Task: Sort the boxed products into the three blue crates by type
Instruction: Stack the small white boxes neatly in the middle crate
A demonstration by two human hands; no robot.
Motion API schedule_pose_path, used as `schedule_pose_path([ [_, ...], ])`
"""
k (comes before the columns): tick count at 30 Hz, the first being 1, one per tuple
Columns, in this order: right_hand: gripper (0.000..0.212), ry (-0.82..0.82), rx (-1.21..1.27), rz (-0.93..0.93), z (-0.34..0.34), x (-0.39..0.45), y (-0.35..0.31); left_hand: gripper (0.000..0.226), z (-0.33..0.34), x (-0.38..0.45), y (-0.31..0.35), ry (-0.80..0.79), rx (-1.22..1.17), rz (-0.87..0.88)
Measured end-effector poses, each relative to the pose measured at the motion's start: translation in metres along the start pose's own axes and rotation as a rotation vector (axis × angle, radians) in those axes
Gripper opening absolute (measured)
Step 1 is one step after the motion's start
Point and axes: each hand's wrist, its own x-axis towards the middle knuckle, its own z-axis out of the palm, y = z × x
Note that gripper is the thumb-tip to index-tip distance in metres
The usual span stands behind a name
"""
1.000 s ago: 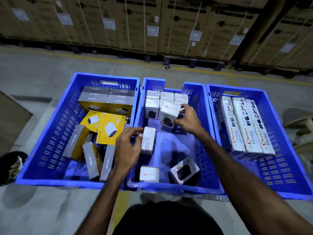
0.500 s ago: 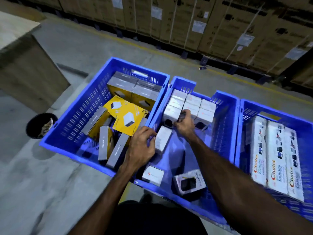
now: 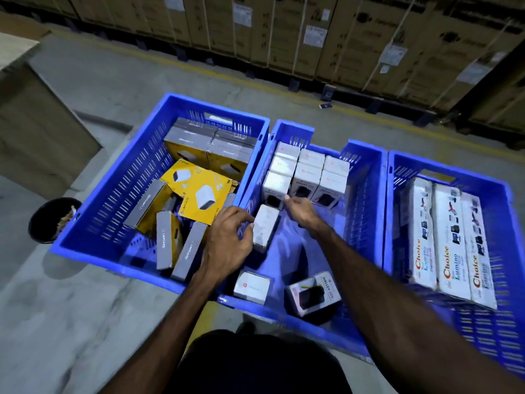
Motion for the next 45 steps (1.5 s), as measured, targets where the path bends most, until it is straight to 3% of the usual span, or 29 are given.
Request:
schedule_pose_path([
  [4,0.032,0.037,-0.198,-0.084,0.008,-0.008,0.017,0.007,0.0,-0.001,-0.001,0.005,-0.009,0.004],
  [5,0.043,-0.011,-0.235,-0.151,0.01,-0.018,0.017,0.007,0.0,-0.001,0.0,0.008,-0.009,0.006],
  [8,0.11,-0.159,-0.4,-0.309,0.028,-0.038,0.028,0.007,0.0,0.0,-0.002,0.014,-0.017,0.011],
  [10,0.123,-0.153,-0.494,-0.313,0.04,-0.042,0.035,0.007,0.0,0.0,-0.003,0.009,-0.024,0.006],
  [16,0.122,-0.074,-0.604,-0.328,0.048,-0.053,0.045,0.009,-0.003,0.0,-0.004,-0.004,-0.042,0.01],
  [25,0.087,-0.043,-0.6,-0.392,0.05,-0.045,0.026,0.009,-0.003,0.001,-0.003,0.003,-0.025,-0.001],
  [28,0.076,-0.02,-0.352,-0.258,0.048,-0.056,0.03,0.009,-0.002,0.001,-0.003,-0.009,-0.03,-0.007],
  [33,0.052,0.054,0.543,0.246,0.018,-0.099,0.032,0.009,-0.003,0.001,-0.007,-0.009,-0.132,0.015],
  [36,0.049,-0.054,1.022,0.499,-0.015,-0.14,0.029,0.015,-0.003,-0.002,-0.006,-0.026,-0.175,0.045],
  [39,0.057,-0.175,1.309,0.524,-0.031,-0.173,0.031,0.034,0.001,-0.008,-0.001,-0.085,-0.184,0.064],
  [45,0.071,-0.334,1.585,0.397,-0.021,-0.214,0.021,0.097,0.025,-0.026,0.024,-0.427,-0.367,-0.051],
])
